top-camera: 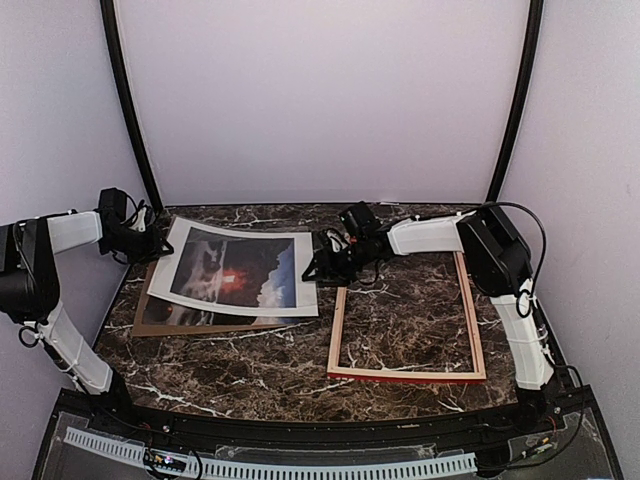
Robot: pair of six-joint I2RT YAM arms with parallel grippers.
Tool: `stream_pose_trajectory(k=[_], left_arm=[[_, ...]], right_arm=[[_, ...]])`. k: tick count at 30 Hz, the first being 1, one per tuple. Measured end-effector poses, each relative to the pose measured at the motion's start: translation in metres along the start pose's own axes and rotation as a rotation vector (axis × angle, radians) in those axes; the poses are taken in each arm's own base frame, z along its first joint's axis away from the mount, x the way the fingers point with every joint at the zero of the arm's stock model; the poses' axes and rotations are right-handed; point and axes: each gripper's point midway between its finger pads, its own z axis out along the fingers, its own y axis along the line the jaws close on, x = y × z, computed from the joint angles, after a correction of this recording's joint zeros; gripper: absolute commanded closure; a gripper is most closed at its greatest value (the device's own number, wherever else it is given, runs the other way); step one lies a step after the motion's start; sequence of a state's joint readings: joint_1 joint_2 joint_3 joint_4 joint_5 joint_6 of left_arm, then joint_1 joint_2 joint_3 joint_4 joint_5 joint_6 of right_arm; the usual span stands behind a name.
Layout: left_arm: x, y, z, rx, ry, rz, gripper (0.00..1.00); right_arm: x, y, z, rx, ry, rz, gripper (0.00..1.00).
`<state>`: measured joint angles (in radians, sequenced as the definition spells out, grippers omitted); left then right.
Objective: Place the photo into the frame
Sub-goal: Pick up the glass panel from the mat board.
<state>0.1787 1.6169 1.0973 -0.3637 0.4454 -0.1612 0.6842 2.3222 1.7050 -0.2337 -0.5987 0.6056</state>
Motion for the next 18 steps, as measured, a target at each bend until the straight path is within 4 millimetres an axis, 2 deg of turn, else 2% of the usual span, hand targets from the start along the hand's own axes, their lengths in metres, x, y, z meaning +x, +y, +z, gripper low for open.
stream_pose_trajectory(k=[18], left_arm=[[0.003, 0.003, 0.003, -0.040, 0.005, 0.011, 0.74]], right_arm=[[-0.003, 0.011, -0.003, -0.100, -0.012, 0.049, 0.59]])
